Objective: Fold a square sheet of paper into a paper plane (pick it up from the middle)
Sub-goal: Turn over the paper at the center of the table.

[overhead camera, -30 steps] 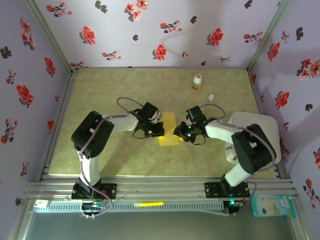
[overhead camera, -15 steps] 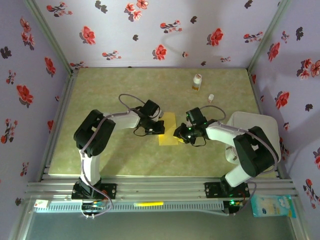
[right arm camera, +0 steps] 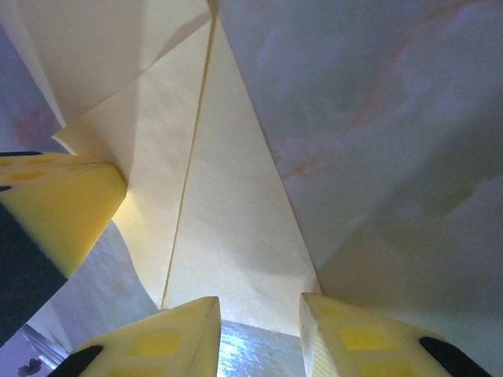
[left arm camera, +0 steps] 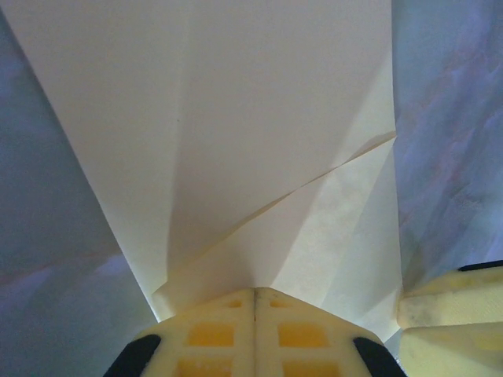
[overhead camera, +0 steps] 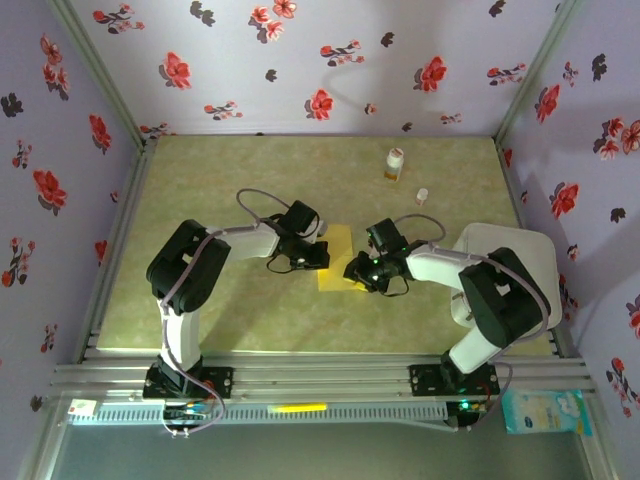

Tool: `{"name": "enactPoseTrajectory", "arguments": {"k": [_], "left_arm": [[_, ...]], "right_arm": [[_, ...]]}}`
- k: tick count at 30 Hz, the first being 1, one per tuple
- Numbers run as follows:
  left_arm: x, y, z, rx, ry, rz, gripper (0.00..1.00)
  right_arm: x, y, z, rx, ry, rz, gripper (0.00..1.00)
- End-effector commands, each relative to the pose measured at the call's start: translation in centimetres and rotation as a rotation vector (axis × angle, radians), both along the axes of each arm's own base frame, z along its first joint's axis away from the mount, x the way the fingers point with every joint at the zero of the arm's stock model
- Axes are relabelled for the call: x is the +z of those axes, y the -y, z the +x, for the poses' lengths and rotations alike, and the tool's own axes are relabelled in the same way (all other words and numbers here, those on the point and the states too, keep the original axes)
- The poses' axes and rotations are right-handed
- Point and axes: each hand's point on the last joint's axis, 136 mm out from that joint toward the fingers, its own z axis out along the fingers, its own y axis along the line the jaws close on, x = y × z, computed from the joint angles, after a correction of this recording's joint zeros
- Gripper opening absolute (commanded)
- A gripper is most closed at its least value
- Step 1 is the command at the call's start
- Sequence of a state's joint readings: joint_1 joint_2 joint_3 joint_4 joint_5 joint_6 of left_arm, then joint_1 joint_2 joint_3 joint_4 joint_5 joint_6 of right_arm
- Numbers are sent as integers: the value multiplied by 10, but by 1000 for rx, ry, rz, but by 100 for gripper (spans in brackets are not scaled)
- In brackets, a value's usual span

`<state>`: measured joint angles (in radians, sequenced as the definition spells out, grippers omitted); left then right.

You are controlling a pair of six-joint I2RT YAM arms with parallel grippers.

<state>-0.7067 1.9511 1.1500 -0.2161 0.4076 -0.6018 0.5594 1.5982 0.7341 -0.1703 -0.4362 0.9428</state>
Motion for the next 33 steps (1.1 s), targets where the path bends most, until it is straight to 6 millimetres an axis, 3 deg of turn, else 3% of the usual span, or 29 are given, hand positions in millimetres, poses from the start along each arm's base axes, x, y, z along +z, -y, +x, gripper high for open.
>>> {"name": "enactPoseTrajectory", "arguments": {"k": [1, 13, 26, 33], "left_arm": [[-28, -21, -19, -9, -65, 101, 3], [-22, -23, -15, -23, -35, 115, 2], [-16, -18, -12, -14, -31, 93, 0], [-10, -14, -10, -9, -27, 73, 0]], "right_arm": [[-10, 1, 0, 0, -10, -33, 32], [10, -22, 40, -95, 114, 126, 40], [15, -15, 65, -129, 155, 203, 41], [5, -12, 70, -149, 143, 197, 39]]}}
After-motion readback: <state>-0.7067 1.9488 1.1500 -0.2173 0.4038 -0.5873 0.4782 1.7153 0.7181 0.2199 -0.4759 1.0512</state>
